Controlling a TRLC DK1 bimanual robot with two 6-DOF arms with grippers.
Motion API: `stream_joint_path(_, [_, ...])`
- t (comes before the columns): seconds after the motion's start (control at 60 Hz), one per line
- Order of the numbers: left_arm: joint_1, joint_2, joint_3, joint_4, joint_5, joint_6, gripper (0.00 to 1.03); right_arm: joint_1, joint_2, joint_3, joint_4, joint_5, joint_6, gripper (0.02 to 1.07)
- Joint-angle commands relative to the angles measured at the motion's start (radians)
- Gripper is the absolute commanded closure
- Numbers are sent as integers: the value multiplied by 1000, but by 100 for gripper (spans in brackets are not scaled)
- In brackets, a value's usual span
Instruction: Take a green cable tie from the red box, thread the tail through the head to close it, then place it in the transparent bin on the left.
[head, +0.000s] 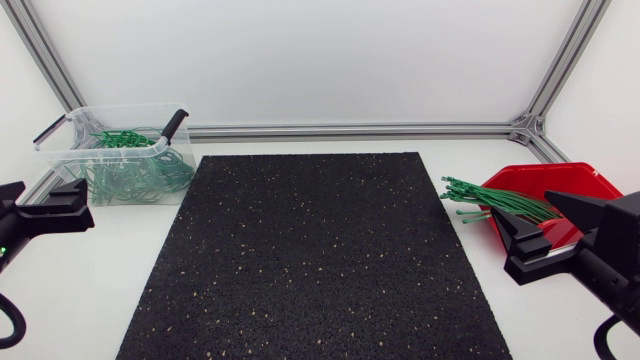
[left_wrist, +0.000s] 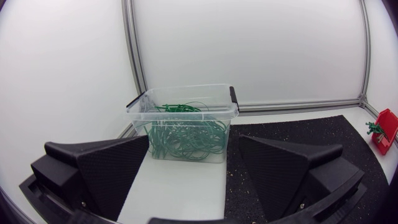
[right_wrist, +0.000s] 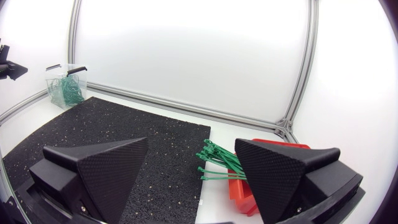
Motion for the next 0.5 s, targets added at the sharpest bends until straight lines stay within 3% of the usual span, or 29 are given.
stream_joint_path(0.0, [-12,-55,-56,22,11,-9,3,-15,-44,-59,39,17,39,6])
stream_joint_path(0.483, [-46,-297,-272,71,83,-51,3,-72,-268,-303,214,72,155,6])
